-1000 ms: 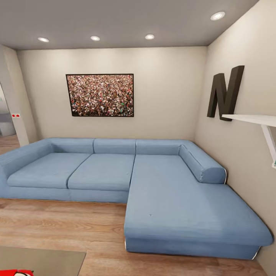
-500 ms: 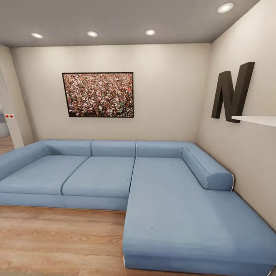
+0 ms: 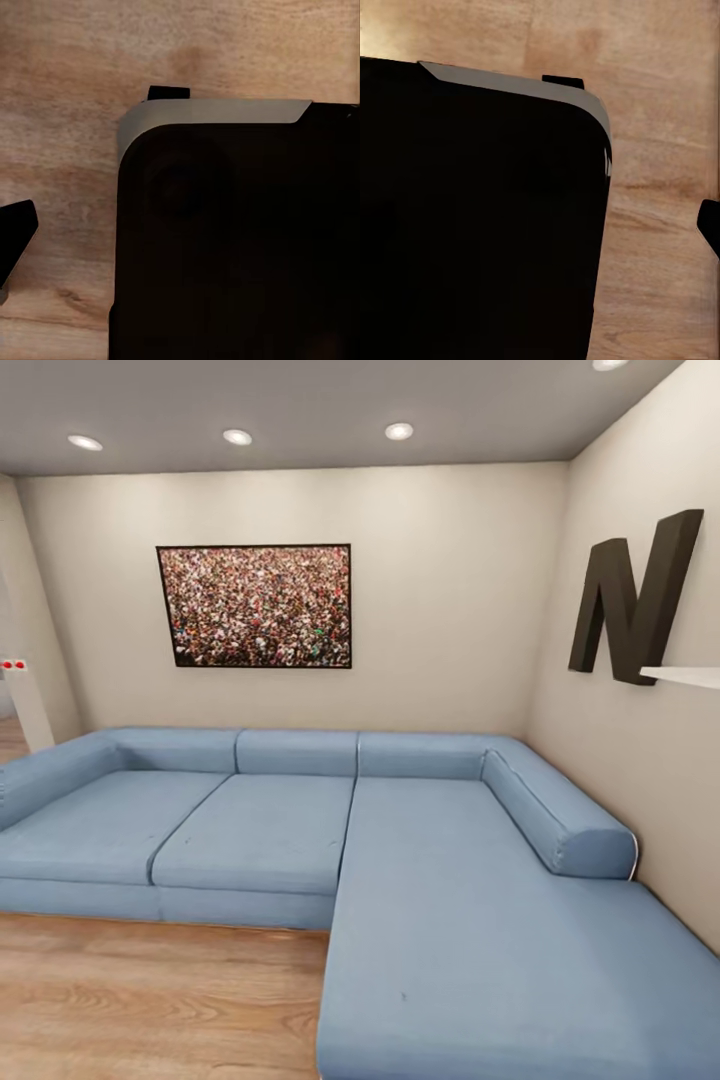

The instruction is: Turn on the radio receiver that's on the table in the living room.

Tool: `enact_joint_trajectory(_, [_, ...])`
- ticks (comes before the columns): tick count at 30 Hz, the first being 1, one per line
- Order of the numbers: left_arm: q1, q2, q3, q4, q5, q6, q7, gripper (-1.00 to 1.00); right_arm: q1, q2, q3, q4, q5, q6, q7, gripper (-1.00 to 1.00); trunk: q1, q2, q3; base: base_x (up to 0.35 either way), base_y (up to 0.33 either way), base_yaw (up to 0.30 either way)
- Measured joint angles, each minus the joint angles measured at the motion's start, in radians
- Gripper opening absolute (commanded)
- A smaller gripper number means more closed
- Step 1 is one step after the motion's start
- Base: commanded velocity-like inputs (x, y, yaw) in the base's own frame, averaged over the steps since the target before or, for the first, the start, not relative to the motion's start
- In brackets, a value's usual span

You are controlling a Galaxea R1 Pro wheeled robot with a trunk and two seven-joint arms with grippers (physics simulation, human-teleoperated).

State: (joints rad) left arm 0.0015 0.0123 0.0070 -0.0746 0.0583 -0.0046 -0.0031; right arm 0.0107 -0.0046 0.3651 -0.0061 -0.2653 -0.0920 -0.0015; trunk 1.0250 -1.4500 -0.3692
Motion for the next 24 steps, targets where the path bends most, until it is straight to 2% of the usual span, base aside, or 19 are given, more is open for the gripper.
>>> enact_joint_trajectory(24, [0.0, 0.0, 0.002, -0.001, 0.002, 0.0, 0.0, 1.0, 0.0, 0.002, 0.0, 0.0, 0.001, -0.02, 0.0, 1.0, 0.0, 0.0, 0.0, 0.015, 0.0, 0.28])
